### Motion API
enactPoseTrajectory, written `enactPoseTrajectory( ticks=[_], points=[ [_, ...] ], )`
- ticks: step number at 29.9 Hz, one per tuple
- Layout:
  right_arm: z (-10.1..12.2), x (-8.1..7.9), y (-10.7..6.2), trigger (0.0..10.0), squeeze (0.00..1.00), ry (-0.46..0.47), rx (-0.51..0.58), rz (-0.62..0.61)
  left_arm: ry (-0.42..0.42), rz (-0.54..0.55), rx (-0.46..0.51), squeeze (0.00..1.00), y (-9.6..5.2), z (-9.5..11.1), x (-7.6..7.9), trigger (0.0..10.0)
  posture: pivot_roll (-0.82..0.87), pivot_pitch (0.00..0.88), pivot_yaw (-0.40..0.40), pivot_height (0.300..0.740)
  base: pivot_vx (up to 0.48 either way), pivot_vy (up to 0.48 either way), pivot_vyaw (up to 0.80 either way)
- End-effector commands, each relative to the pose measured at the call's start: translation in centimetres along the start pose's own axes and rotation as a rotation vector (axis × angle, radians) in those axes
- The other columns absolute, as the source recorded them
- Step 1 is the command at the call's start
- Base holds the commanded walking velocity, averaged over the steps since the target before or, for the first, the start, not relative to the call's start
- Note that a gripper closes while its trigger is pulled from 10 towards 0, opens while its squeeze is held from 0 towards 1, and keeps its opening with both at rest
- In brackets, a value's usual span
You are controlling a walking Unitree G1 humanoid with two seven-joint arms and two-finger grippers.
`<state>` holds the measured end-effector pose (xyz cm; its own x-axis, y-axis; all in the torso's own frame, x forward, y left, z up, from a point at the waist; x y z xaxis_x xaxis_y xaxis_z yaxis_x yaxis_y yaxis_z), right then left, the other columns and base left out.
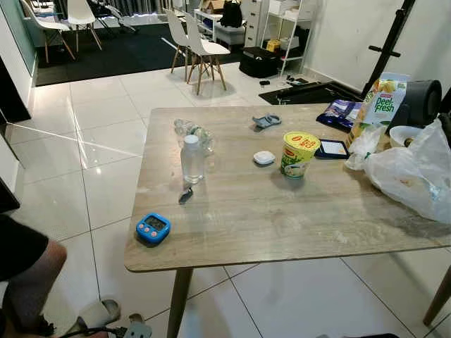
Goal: Restocking fridge
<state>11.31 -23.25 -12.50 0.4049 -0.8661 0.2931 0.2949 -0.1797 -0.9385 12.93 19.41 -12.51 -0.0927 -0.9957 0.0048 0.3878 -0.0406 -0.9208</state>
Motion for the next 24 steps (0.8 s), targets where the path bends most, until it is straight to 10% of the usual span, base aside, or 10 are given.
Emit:
enactPoseTrajectory(
  ticks=[1,24],
  points=[
    [-0.06,-0.16,0.0,10.0,0.0,-0.004,-0.005,0.007,0.003,0.009,-0.02,0.0,-0.13,-0.56,-0.46,10.0,0.07,0.0,-0.003,0.74,0.0,0.0,0.0],
    [-0.98,0.34,-0.06,10.0,0.0,-0.011,-0.025,-0.001,0.032,-0.002,-0.04,0.0,-0.18,-1.02,-0.37,10.0,0.04,0.0,0.004,0.74,0.0,0.0,0.0]
  ],
)
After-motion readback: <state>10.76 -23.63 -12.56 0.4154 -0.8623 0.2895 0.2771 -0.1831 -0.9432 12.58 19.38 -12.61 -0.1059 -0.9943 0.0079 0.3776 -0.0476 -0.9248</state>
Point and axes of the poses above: a point about 5 cm out from each wrist's last joint towards the gripper, its own y axis pointing out of the wrist towards the gripper, its own z axis along the axis of the wrist's last joint, x = y × z, the point moved 2 cm from there along y, pointing out of the wrist towards the gripper, and after that the axes turned 8 degrees about -y, right-handed, at the moved point
